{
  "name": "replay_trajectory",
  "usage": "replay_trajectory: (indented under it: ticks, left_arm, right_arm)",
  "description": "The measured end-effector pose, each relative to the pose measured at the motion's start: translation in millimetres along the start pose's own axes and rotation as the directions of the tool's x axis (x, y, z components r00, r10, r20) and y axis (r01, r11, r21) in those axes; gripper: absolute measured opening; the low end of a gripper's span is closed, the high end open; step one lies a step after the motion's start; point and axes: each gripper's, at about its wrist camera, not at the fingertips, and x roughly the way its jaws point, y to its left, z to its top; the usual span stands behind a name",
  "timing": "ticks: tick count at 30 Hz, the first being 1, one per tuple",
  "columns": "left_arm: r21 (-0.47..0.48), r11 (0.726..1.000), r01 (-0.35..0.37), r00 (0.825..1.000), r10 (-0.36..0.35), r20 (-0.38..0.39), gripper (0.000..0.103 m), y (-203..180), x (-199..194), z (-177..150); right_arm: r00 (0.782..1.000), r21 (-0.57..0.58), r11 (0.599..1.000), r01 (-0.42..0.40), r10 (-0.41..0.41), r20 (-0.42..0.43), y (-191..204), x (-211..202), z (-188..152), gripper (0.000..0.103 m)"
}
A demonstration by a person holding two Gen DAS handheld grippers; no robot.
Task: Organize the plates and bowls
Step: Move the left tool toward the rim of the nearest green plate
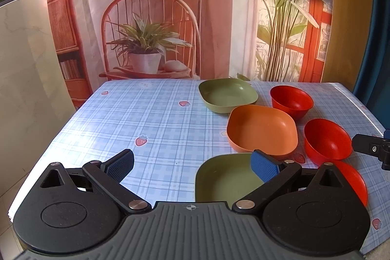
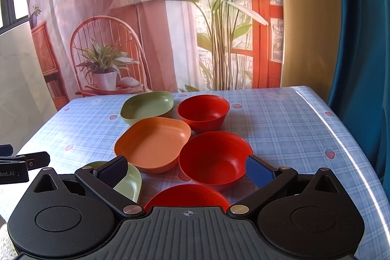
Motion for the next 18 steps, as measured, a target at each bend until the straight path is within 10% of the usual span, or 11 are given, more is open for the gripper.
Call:
replay_trajectory:
  ticks: [18]
  left_arm:
    - [-0.008, 1.0, 0.026, 0.998, -0.027, -0.053, 0.103, -2, 20, 3]
  right_arm:
    - [0.997, -0.027, 1.0, -0.004, 0.002, -0.074, -3, 23, 2, 0.103]
